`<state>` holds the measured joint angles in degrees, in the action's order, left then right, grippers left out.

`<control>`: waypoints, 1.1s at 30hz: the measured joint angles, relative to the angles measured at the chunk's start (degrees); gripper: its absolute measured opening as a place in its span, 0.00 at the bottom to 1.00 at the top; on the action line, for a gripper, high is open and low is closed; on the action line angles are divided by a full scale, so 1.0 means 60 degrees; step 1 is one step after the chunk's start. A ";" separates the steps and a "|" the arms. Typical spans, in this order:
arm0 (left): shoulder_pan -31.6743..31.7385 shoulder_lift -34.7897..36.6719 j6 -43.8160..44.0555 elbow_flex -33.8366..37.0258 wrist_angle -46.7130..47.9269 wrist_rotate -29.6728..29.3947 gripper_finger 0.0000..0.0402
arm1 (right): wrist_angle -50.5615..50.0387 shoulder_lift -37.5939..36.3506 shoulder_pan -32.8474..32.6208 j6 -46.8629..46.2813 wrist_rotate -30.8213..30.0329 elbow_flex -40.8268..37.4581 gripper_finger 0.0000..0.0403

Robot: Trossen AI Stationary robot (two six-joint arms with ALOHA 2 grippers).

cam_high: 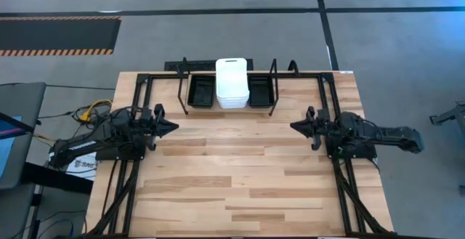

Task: Stack baskets on shelf by color
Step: Return to Home Position

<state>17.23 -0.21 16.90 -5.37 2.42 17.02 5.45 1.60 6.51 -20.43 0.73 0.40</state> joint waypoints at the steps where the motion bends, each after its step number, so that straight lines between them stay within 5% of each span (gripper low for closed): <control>1: -0.0024 0.0000 -0.0040 0.0000 0.0005 0.0085 0.00 | -0.0093 -0.0002 -0.0240 0.0044 -0.0143 0.0000 0.09; 9: -0.0524 0.0000 -0.1781 0.0000 0.0251 0.0134 0.00 | -0.0440 0.0062 -0.1407 0.1594 -0.1455 -0.0004 0.09; 26: -0.0706 -0.0004 -0.2815 0.0004 0.1104 -0.0238 0.00 | -0.0520 0.0063 -0.0923 0.2350 -0.1611 -0.0007 0.09; 33: -0.1059 -0.0084 -0.2732 0.0781 -0.1191 -0.0184 0.00 | -0.0451 0.0063 -0.0927 0.2334 -0.1615 -0.0007 0.09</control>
<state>10.87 -0.71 0.51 -0.68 -4.73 15.92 2.74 1.98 0.95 -6.43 -8.95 0.36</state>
